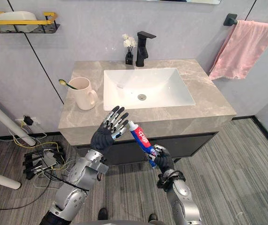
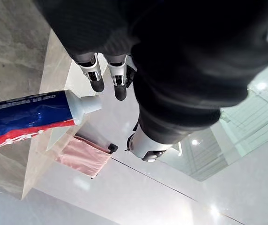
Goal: Organize washtable
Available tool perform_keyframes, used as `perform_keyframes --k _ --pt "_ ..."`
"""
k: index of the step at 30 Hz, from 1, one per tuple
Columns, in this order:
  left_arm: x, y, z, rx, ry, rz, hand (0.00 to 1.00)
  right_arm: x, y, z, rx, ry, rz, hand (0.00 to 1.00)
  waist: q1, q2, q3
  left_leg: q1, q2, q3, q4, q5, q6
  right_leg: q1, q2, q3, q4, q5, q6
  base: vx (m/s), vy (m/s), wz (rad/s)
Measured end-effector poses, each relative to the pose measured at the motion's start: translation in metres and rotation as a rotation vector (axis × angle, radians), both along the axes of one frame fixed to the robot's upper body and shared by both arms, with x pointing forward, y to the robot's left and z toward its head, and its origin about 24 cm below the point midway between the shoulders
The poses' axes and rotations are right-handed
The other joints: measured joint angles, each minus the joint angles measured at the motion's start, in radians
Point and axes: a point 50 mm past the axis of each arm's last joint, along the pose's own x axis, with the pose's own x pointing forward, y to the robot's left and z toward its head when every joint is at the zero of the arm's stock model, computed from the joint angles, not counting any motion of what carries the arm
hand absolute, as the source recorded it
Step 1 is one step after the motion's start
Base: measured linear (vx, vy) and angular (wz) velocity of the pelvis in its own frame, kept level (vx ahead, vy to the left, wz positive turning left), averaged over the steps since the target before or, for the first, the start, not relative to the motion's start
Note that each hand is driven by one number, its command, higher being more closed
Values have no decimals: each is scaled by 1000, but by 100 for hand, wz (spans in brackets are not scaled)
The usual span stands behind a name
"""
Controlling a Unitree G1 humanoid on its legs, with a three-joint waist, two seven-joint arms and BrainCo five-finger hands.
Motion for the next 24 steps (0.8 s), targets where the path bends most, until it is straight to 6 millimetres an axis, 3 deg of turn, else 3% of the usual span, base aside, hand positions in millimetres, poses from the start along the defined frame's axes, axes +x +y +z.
perform_keyframes --k 6,8,24 --pt "-3 6 -7 -29 38 52 0 9 -9 59 27 -278 -69 100 0 -9 5 0 0 1 0 0 0 0 0 1 -1 -2 -3 0 0 0" --pt "-3 6 -10 -23 54 54 0 9 -8 65 44 -310 -69 100 0 -11 7 0 0 1 0 0 0 0 0 1 0 -3 -4 0 0 0" --pt "-6 -7 -19 6 85 1 0 9 10 68 90 -309 -6 100 1 -14 9 -5 0 -1 0 -5 -6 -3 0 -1 -1 -3 -2 0 0 0"
